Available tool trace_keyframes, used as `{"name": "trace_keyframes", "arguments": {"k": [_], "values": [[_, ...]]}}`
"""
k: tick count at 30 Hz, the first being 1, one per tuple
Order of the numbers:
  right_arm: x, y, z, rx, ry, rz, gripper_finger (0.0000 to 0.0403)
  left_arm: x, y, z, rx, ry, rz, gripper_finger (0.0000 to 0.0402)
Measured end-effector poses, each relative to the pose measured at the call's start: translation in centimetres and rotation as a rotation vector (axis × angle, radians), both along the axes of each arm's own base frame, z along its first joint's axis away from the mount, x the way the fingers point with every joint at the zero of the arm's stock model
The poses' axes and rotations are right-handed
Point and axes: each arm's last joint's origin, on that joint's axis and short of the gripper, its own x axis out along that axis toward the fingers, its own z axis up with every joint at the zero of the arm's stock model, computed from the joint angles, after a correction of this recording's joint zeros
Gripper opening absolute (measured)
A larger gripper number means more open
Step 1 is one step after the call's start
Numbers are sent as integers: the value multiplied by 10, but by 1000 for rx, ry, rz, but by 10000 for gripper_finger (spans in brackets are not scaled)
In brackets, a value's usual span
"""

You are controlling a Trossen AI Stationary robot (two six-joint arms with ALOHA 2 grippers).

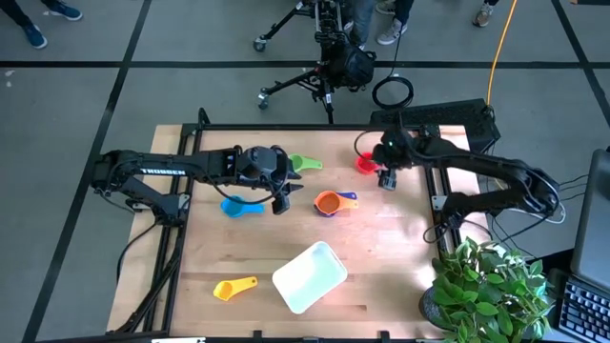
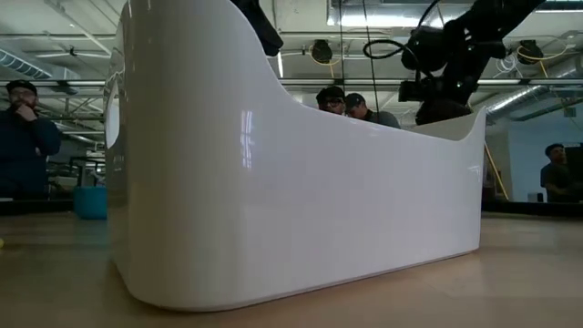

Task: Nest measuring cups in basket
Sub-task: Stack the red measuring cup on top of the orange measuring cup

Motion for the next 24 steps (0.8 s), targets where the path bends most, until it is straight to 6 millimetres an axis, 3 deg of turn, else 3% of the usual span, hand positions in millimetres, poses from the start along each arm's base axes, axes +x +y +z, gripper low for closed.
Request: {"name": "trace_keyframes", "arguments": {"k": [13,24], "values": [[-19,-40,-24,45,134,-37,247,0,-3,0,0,2,-90,124],[-14,-53,-45,87,171,-11,247,0,-5,-1,-4,11,-134,124]]}}
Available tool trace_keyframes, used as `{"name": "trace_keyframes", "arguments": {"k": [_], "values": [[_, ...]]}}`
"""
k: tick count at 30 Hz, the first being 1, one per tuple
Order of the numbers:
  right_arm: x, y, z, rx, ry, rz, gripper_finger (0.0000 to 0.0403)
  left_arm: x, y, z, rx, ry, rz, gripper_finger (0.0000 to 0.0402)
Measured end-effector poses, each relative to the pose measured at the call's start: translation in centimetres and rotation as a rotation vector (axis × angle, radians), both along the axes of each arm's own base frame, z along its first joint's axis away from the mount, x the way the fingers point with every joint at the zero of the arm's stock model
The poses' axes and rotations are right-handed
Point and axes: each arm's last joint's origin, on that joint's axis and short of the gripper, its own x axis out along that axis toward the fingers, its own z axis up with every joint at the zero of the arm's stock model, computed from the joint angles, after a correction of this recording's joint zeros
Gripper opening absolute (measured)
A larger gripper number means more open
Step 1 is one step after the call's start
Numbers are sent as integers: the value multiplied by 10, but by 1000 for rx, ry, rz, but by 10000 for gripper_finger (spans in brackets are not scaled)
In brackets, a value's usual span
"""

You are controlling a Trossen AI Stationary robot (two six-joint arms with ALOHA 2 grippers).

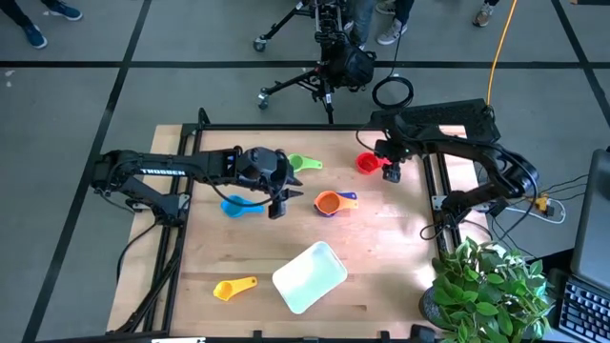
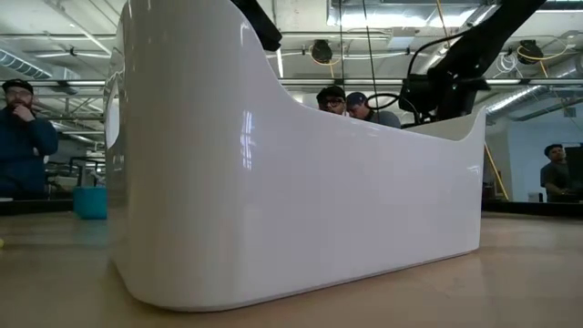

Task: Nest measuring cups in basket
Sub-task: Stack the red measuring cup on top of the orange measuring cup

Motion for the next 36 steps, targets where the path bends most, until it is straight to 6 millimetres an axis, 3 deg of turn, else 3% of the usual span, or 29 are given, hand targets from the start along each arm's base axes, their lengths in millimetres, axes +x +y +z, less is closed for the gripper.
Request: {"name": "trace_keyframes", "arguments": {"k": [13,26,36], "values": [[-3,-14,-15,22,23,-30,242,0,-1,0,2,1,-24,124],[0,-9,-15,35,24,-26,156,0,-8,-1,4,7,-50,124],[10,0,-15,47,17,-17,132,0,-8,-1,3,7,-49,124]]}}
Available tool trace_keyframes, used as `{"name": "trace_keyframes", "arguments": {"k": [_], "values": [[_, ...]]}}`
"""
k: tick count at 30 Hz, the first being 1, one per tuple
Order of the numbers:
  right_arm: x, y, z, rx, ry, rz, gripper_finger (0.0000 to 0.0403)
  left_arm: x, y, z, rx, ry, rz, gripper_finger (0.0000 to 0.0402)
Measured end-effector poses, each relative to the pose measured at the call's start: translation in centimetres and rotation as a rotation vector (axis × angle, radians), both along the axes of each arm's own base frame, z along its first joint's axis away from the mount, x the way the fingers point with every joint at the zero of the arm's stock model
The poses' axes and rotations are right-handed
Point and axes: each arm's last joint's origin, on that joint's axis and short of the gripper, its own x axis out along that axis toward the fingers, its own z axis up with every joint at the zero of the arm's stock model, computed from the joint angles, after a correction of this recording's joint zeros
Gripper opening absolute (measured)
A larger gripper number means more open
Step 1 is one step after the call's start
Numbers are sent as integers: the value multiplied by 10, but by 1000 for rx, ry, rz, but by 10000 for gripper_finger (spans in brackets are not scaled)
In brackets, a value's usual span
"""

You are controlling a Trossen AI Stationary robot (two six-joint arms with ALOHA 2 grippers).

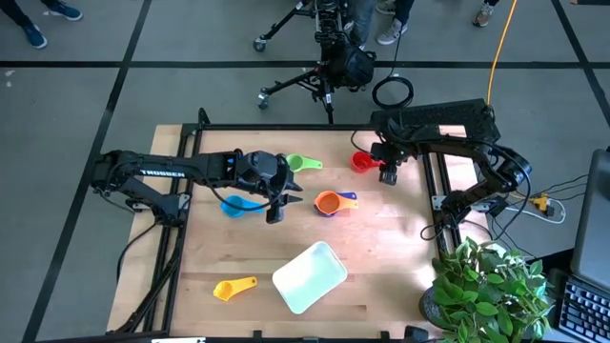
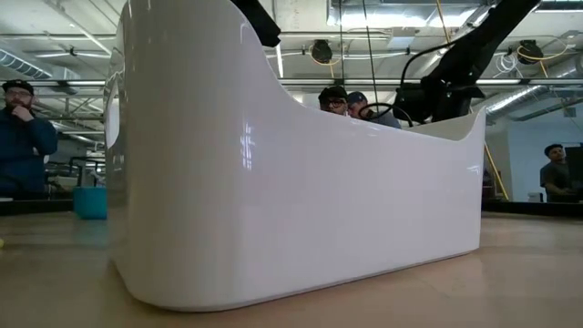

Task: Nest measuring cups in basket
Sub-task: Stack the red measuring cup on top of the orange measuring cup

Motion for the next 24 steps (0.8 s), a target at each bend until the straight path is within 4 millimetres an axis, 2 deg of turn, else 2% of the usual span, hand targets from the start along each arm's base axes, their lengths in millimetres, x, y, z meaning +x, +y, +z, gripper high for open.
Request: {"name": "trace_keyframes", "arguments": {"k": [7,14,18,24], "values": [[5,7,8,-17,-33,0,131,0,0,0,0,-1,1,124],[6,19,29,-71,-112,10,130,0,0,0,-1,-3,2,124],[11,36,45,-91,-189,54,130,0,0,0,-1,-3,3,124],[29,73,60,-84,-301,171,130,-1,3,-2,22,20,28,124]]}}
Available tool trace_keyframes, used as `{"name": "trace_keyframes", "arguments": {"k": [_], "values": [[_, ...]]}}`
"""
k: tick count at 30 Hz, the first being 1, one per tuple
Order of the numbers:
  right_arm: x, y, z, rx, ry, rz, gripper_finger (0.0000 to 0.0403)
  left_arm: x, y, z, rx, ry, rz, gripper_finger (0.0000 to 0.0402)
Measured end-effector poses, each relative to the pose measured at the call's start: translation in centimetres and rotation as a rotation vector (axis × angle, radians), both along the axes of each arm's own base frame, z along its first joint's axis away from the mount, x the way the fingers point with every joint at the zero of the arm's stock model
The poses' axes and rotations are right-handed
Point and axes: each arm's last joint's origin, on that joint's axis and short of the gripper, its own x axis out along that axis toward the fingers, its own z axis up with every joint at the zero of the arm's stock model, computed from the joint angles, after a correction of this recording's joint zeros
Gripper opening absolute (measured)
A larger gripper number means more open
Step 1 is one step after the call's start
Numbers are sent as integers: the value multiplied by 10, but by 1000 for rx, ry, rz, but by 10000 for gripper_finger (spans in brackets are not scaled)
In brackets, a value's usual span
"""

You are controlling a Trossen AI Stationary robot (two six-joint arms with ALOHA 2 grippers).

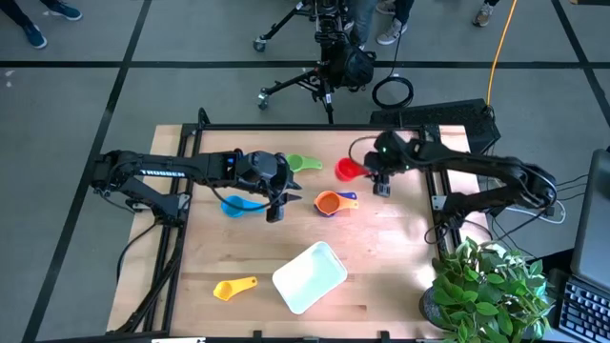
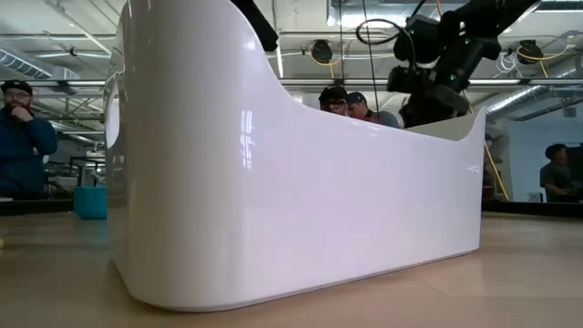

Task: Nest measuring cups in basket
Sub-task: Stack the red measuring cup on top of the orange measuring cup

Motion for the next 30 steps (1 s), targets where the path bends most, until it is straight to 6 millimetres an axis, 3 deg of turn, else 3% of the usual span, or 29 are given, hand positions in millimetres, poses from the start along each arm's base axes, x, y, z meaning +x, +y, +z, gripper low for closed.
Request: {"name": "trace_keyframes", "arguments": {"k": [5,10,14,23,30], "values": [[14,24,4,-2,-63,77,130,-5,10,-6,-17,69,47,124],[19,36,5,3,-76,116,130,-14,23,-27,-50,135,112,124],[21,40,5,2,-80,131,130,-33,30,-39,-90,129,179,124],[37,42,-3,-16,6,133,130,-99,34,-54,-194,-23,325,124],[46,45,-12,-50,78,149,130,-120,31,-67,-246,-57,370,124]]}}
